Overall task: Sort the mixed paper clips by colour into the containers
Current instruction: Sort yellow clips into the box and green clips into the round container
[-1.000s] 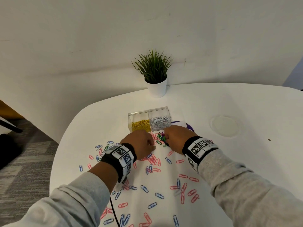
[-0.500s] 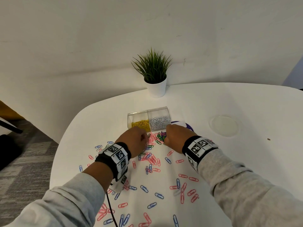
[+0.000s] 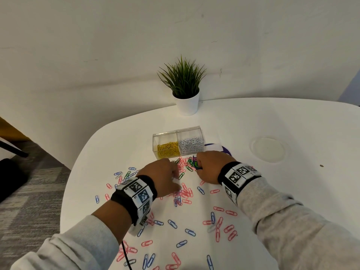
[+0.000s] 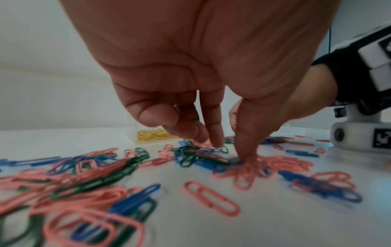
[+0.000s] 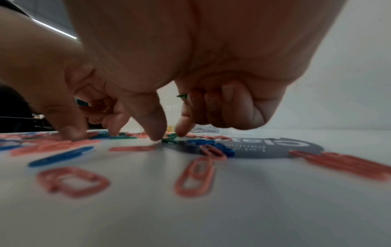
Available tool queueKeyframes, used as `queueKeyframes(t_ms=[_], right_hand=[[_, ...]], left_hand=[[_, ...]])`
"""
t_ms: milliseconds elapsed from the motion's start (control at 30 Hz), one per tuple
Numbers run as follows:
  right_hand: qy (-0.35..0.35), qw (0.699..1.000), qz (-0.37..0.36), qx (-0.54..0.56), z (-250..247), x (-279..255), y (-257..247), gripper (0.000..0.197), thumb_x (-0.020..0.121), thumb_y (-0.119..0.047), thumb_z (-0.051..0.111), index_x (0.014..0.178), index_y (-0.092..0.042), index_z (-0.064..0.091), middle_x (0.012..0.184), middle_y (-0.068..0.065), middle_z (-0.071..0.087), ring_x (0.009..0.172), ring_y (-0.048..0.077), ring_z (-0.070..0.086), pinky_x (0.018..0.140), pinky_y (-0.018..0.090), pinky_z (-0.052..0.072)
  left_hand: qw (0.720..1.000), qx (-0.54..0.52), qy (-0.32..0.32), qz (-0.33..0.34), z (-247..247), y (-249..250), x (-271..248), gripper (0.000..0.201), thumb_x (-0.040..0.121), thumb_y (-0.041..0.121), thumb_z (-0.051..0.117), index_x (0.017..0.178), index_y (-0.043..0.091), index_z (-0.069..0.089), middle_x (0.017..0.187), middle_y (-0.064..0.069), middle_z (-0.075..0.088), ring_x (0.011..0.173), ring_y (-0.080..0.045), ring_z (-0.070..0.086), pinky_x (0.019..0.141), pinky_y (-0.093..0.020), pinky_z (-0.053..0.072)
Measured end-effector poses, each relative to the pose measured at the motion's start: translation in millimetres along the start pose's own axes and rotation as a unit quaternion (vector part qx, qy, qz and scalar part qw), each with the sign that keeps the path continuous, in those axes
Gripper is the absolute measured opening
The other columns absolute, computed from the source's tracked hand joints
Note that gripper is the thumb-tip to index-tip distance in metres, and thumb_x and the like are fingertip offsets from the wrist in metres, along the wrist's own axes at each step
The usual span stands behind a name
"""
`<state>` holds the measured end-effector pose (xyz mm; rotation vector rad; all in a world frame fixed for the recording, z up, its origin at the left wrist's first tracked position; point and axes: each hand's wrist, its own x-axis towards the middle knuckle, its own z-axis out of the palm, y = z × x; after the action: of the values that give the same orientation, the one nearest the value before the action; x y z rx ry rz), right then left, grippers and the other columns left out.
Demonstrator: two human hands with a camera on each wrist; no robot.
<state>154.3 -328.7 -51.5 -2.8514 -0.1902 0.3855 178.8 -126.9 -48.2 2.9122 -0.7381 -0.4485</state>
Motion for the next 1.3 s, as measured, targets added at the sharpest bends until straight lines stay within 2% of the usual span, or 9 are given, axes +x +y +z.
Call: queueKeyframes(t_ms=[233,500,633,733,867,1033,1100,1200,1300], right_hand=[[-0.022,1.000,-0.017,-0.006,1.0,0.4,-3.2,0.020,0.094,-0.023,0.051,0.098,-0.008,0.064,0.094,0.007,0.067,0.084,0.023,0.063,0.068,0.031,0.047],[0.011,0.994,0.021,0.107,-2.5,1.5,-5.8,0.012,0.095,-0.018,0.043,0.102,-0.013,0.035,0.075,0.002,0.050,0.063,0.014,0.048,0.050,0.030,0.031],[0.026,0.993,-0.003,0.111,-2.8,0.0,-3.6,0.019,0.095,-0.012,0.042,0.114,-0.013,0.037,0.075,0.002,0.052,0.062,0.016,0.049,0.051,0.028,0.033],[0.022,0.996,-0.040,0.079,-3.9,-1.5,-1.7,0.020,0.100,-0.016,0.037,0.116,-0.017,0.049,0.095,0.006,0.063,0.080,0.023,0.056,0.063,0.030,0.038],[0.000,0.997,-0.062,0.039,-2.6,0.7,-0.6,0.037,0.101,-0.019,0.034,0.130,-0.024,0.057,0.122,0.005,0.064,0.106,0.025,0.059,0.086,0.032,0.047],[0.007,0.998,-0.046,0.034,0.8,1.5,3.8,0.027,0.093,-0.012,0.049,0.111,-0.023,0.064,0.106,0.002,0.066,0.094,0.023,0.060,0.080,0.034,0.052],[0.023,0.998,-0.040,0.045,0.9,2.1,5.3,0.016,0.090,-0.010,0.053,0.098,-0.021,0.062,0.093,-0.002,0.063,0.084,0.019,0.057,0.074,0.032,0.050],[0.025,0.998,-0.038,0.043,2.1,3.2,5.3,0.017,0.090,-0.012,0.056,0.099,-0.023,0.065,0.095,-0.002,0.064,0.086,0.019,0.059,0.076,0.032,0.052],[0.022,0.999,-0.033,0.033,2.2,3.9,4.8,0.015,0.090,-0.014,0.058,0.097,-0.025,0.065,0.093,-0.003,0.062,0.085,0.018,0.058,0.074,0.031,0.050]], left_hand=[[0.995,0.076,0.061,0.023,-2.5,14.5,2.5,0.026,0.096,0.038,0.046,0.100,0.025,0.068,0.100,0.002,0.056,0.094,-0.021,0.060,0.078,-0.034,0.051],[0.991,0.119,0.048,0.034,4.1,24.2,5.2,0.020,0.092,0.030,0.047,0.104,0.020,0.058,0.103,0.002,0.052,0.095,-0.023,0.058,0.069,-0.034,0.043],[0.993,-0.065,0.077,-0.056,-9.2,15.8,5.6,0.014,0.082,0.036,0.057,0.080,0.023,0.054,0.082,0.005,0.061,0.077,-0.016,0.059,0.065,-0.030,0.047],[0.923,-0.336,0.124,-0.143,-15.2,7.5,11.4,0.012,0.076,0.013,0.065,0.085,0.017,0.059,0.074,-0.006,0.069,0.059,-0.018,0.063,0.055,-0.029,0.050],[0.873,-0.464,0.074,-0.133,-17.0,7.0,16.0,0.024,0.081,-0.006,0.048,0.091,0.009,0.064,0.059,-0.016,0.059,0.047,-0.022,0.049,0.052,-0.030,0.045],[0.791,-0.580,0.013,-0.195,-16.9,21.0,16.3,0.025,0.088,-0.005,0.037,0.080,0.007,0.057,0.066,-0.011,0.055,0.051,-0.021,0.052,0.049,-0.026,0.045],[0.821,-0.544,0.016,-0.169,-12.3,21.7,19.3,0.017,0.091,-0.001,0.047,0.084,0.009,0.059,0.064,-0.007,0.056,0.052,-0.019,0.051,0.051,-0.025,0.042],[0.970,-0.237,0.039,-0.040,-7.9,19.6,19.5,0.009,0.090,0.021,0.061,0.086,0.028,0.065,0.081,0.010,0.057,0.073,-0.010,0.055,0.063,-0.022,0.039],[0.998,0.003,0.041,0.042,-3.9,21.0,15.7,0.017,0.093,0.035,0.057,0.107,0.037,0.067,0.105,0.008,0.055,0.099,-0.014,0.055,0.082,-0.027,0.044]])
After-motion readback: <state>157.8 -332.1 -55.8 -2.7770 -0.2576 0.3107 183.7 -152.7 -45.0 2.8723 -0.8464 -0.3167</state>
